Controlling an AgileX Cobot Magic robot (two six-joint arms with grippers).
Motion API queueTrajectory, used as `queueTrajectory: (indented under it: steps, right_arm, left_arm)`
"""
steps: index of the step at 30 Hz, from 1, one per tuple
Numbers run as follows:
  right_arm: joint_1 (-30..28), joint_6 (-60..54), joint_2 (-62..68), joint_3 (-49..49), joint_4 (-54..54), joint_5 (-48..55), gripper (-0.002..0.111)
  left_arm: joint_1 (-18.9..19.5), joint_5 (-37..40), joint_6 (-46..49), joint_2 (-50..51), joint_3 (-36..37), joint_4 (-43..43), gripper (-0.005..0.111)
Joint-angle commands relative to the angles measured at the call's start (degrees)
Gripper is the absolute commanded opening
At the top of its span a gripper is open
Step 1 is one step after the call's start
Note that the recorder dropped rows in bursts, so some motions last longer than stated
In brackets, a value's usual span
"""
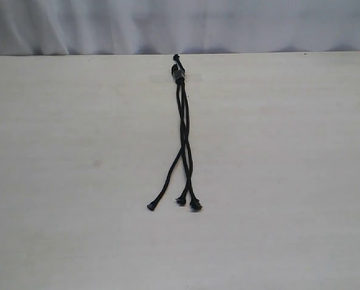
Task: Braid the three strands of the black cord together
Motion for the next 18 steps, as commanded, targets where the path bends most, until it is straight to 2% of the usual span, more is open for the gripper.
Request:
queueTrajectory:
  steps: [1,4,6,8,11,13,18]
  right_arm:
    - [-0.04,0.16,-5.85,0.47,-0.04,-0.6,0.004]
    - [-2.83,0.16,-8.9,0.79,-0.04,-0.42,0.004]
    - [-9.33,0.16,-11.4,1.43,-0.94,-0.97,0.004]
    - [-14.55,0.65,-12.18,3.52,-7.22,0.2,0.004]
    - [-15.39,1.08,-12.18,6.4,-12.97,3.42,0.004]
    - [-15.39,7.81,-12.18,10.06,-18.44,3.45,0.004]
    - [-15.39,12.6,-12.18,14.78,-20.81,3.45,0.004]
  left_arm:
    - [0.21,-0.13,-0.32,-1.4,0.34,0.26,0.0]
    - [0.21,-0.13,-0.32,-1.4,0.34,0.26,0.0]
    - [0.21,-0.13,-0.32,-1.4,0.34,0.26,0.0]
    - [0.21,-0.13,-0.32,-1.4,0.34,0.26,0.0]
    - [0.21,-0.42,-0.32,-1.47,0.34,0.26,0.0]
    - [0.21,-0.31,-0.32,-1.47,0.34,0.26,0.0]
    - [0.21,-0.57,-0.32,-1.47,0.34,0.26,0.0]
